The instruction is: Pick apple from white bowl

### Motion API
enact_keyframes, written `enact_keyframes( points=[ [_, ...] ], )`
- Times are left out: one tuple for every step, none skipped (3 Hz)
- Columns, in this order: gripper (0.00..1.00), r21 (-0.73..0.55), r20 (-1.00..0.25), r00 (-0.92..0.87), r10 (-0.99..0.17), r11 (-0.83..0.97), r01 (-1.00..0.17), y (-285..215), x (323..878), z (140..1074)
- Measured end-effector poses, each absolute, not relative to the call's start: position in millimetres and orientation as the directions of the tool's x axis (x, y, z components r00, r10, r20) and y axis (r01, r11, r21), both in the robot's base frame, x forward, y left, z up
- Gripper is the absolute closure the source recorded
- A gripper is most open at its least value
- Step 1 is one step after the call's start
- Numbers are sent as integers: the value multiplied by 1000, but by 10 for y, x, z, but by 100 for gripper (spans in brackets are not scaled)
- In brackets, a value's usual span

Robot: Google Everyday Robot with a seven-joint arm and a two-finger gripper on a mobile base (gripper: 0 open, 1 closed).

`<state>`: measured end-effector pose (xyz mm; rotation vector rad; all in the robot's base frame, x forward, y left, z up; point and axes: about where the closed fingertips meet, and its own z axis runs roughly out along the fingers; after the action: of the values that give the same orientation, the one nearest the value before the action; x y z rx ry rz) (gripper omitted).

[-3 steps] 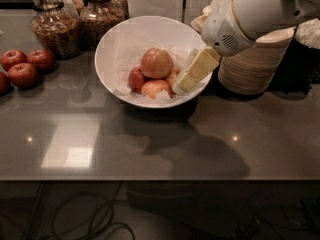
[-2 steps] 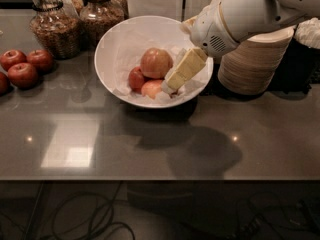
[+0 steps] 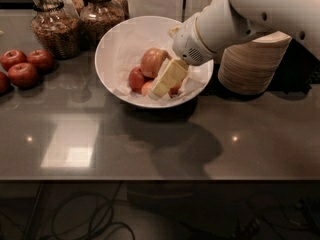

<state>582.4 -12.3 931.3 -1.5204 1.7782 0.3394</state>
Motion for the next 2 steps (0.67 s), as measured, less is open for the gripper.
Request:
enact_keyframes(
  points=[
    [0,-268,-688,-3,-726,258,-928,-71,5901,9221],
    [0,-226,-729,-19,-685,266,-937,-43,5975,9158]
  ],
)
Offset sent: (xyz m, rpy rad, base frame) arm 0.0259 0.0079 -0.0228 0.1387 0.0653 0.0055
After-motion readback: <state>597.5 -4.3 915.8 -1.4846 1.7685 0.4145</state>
